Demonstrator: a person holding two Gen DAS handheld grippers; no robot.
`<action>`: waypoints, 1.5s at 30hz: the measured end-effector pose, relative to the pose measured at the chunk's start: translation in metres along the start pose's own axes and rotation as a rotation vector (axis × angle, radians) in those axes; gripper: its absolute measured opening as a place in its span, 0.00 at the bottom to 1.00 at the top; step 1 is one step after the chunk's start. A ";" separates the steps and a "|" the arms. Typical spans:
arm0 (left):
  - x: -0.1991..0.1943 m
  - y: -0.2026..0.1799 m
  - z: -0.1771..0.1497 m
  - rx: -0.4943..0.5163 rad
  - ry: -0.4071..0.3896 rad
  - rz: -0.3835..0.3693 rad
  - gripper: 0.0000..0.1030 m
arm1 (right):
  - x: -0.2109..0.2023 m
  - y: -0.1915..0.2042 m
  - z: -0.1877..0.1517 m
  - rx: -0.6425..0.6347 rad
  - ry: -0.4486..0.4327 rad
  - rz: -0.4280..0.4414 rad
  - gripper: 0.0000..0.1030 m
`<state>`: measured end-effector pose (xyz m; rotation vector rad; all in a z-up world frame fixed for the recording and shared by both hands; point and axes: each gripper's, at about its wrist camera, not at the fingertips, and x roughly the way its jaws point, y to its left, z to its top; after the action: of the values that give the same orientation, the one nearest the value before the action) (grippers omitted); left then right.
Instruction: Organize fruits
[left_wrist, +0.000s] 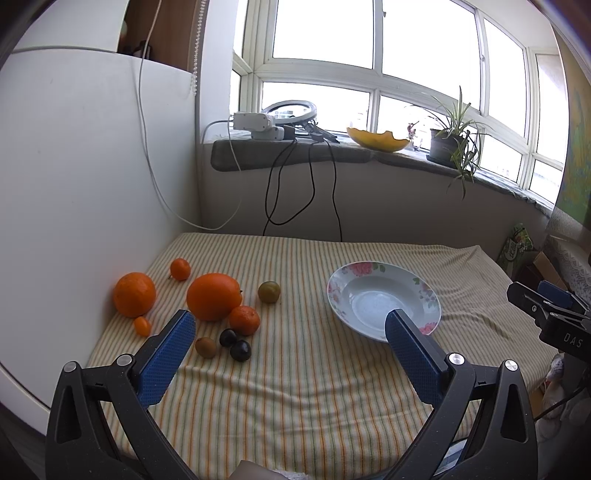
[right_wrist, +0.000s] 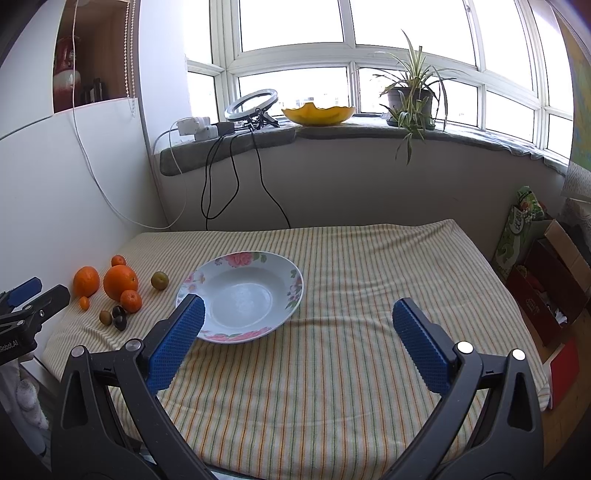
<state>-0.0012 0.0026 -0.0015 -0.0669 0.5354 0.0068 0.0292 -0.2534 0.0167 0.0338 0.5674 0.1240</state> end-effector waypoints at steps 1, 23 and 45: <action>0.000 0.000 0.000 0.001 0.000 0.001 0.99 | 0.001 0.000 0.000 0.001 0.001 0.001 1.00; -0.001 -0.001 0.001 -0.005 0.002 0.004 0.99 | 0.004 0.001 0.000 0.003 0.013 0.009 1.00; 0.010 0.048 -0.019 -0.061 0.050 0.080 0.94 | 0.024 0.027 0.007 -0.073 0.031 0.132 1.00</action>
<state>-0.0033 0.0492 -0.0254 -0.1050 0.5872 0.0991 0.0501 -0.2237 0.0121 -0.0015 0.5907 0.2742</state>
